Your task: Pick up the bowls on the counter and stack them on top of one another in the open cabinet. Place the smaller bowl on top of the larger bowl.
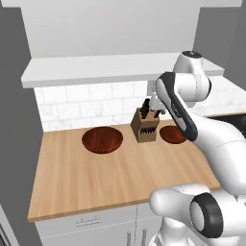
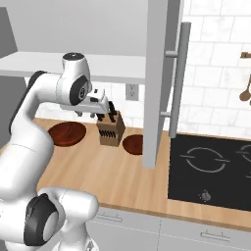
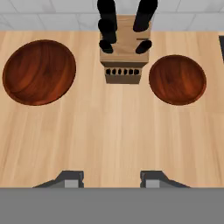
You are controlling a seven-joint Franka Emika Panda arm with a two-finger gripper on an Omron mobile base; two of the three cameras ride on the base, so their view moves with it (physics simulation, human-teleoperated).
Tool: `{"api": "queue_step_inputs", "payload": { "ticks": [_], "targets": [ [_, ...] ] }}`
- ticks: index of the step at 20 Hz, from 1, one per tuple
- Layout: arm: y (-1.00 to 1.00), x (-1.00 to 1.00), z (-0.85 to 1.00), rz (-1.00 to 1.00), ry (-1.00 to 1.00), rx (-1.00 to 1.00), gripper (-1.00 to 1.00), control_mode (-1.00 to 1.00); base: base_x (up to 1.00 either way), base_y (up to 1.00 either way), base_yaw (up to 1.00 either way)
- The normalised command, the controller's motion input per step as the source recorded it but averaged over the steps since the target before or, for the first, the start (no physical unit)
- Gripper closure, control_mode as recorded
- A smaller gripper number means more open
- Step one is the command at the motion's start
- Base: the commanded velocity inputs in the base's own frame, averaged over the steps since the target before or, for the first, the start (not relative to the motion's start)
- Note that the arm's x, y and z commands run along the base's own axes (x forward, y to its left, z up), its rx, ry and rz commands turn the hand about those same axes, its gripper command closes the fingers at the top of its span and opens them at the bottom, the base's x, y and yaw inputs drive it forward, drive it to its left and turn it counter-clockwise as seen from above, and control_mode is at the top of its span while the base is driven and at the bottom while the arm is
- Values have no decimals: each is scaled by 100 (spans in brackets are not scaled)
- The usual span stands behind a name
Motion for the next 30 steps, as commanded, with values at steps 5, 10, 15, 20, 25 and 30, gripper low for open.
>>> {"api": "queue_step_inputs", "payload": {
  "ticks": [5,10,15,20,25,30],
  "targets": [
    [-46,-24,-17,-4,0,0,-100,-100,0,0,0],
    [-98,-18,-34,-20,3,5,-100,-100,0,0,0],
    [-98,-2,-36,-30,8,6,-100,-100,0,0,0],
    [-100,6,-32,-32,6,2,-100,-100,0,0,0],
    [-36,61,-14,-11,-1,-1,-100,-100,0,0,0],
    [17,55,-36,-1,-9,-1,-100,-100,0,0,0]
  ]
}}
